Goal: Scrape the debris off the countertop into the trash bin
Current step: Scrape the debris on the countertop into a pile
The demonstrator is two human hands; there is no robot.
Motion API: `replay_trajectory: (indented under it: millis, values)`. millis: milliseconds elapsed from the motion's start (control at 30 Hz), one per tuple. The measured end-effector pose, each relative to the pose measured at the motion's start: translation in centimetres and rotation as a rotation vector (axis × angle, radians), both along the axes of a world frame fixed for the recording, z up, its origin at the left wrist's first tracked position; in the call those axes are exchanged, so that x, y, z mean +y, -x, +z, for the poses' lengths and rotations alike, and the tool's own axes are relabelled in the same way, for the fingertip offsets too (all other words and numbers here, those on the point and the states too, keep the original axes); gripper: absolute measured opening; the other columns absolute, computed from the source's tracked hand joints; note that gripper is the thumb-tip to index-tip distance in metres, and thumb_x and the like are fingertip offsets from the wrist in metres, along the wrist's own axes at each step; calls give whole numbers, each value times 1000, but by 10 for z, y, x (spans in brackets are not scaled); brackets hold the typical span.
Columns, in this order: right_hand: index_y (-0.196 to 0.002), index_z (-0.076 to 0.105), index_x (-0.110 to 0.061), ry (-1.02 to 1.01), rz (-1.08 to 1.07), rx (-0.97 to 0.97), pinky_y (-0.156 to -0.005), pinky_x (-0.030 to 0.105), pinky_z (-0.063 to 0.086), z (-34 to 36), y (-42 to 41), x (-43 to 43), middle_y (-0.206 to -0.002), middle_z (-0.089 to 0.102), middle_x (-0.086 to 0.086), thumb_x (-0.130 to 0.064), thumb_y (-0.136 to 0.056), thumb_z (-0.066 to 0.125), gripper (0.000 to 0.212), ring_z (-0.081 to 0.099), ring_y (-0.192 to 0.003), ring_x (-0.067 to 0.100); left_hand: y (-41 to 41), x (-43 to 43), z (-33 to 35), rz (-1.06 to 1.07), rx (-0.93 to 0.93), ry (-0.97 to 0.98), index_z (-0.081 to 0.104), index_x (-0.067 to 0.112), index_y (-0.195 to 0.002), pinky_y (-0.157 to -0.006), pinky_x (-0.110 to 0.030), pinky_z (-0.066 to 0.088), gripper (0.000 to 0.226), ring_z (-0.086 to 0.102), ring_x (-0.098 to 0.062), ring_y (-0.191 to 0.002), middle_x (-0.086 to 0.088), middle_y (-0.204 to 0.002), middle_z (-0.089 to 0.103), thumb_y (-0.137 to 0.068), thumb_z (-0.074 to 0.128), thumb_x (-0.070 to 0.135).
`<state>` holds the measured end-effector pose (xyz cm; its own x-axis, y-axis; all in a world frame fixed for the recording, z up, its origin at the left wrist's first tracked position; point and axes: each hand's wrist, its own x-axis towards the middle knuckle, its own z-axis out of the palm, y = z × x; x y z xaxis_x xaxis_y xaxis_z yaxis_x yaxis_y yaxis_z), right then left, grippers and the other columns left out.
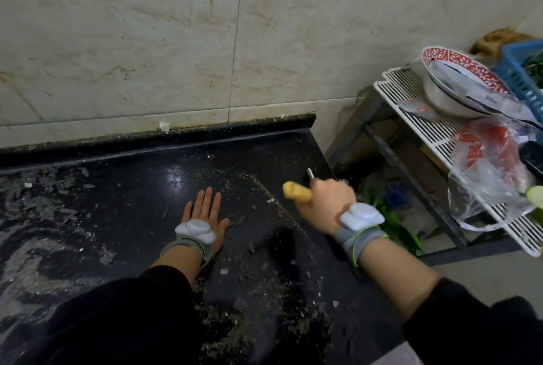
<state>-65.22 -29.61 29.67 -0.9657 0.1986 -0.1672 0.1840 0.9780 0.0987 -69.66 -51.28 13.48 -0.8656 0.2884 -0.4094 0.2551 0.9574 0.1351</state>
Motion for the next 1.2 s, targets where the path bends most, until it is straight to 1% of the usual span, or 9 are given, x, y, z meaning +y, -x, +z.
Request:
replay_trajectory:
  millis: [100,167,267,433,500,600,733,967,1200]
  values:
    - [-97,56,-12,63,117,-6,-71,35,43,-4,-16,-31,-102,69,12,-43,-88,51,33,63,-96,39,0,0,2,-1,-11,1,-18,17,-151,-119,-38,-8,64,-21,-19,-146,-2,-157,-26,-102,13,45]
    - [-95,57,-13,112,158,-4,-68,35,39,2,-20,-42,-100,68,11,-45,-90,49,34,63,-94,38,-1,0,1,7,1,-3,-17,17,-151,-120,-38,-7,65,-20,-19,-146,-2,-157,-25,-102,14,46]
    - [-85,61,-15,176,88,13,-69,34,42,19,-12,-40,-97,70,14,-50,-88,48,38,62,-94,41,-2,0,2,15,21,5,-14,16,-152,-120,-39,-5,66,-16,-20,-147,-3,-158,-21,-102,16,47]
    - [-63,45,-14,158,-49,91,-67,32,38,35,16,-21,-91,68,15,-47,-88,42,42,61,-88,40,-3,-5,14,24,69,-114,-4,10,-153,-119,-38,-4,65,-12,-18,-148,-2,-160,-16,-103,23,40]
    - [-69,51,-15,143,-30,89,-65,32,37,32,26,-18,-90,67,14,-49,-90,39,42,60,-85,39,-6,-19,18,79,110,-172,-3,8,-153,-119,-36,-3,65,-9,-18,-149,-4,-161,-13,-103,25,37]
    - [-91,59,-14,73,27,105,-67,34,38,18,38,-21,-99,67,12,-51,-91,42,40,62,-91,38,-9,-51,19,211,126,-163,-7,6,-153,-120,-35,-3,66,-8,-20,-149,-6,-161,-12,-103,25,37]
    - [-108,55,-10,2,81,92,-68,33,34,-5,49,-35,-110,60,13,-36,-91,51,32,60,-101,36,-6,-89,15,341,145,-61,-7,8,-153,-120,-35,-1,63,-8,-21,-149,-7,-160,-13,-103,20,37]
    - [-105,60,-8,65,126,-36,-77,35,46,-14,53,-64,-112,61,13,-29,-88,56,27,60,-104,34,-12,-108,0,363,111,37,-11,10,-152,-120,-34,0,62,-11,-20,-148,-5,-160,-17,-104,15,39]
    - [-106,61,-14,139,413,-79,-79,34,45,-8,25,-97,-109,61,9,-37,-83,60,33,60,-101,32,-11,-107,-5,371,130,32,-10,10,-152,-120,-33,-1,64,-10,-20,-148,-7,-159,-17,-103,17,41]
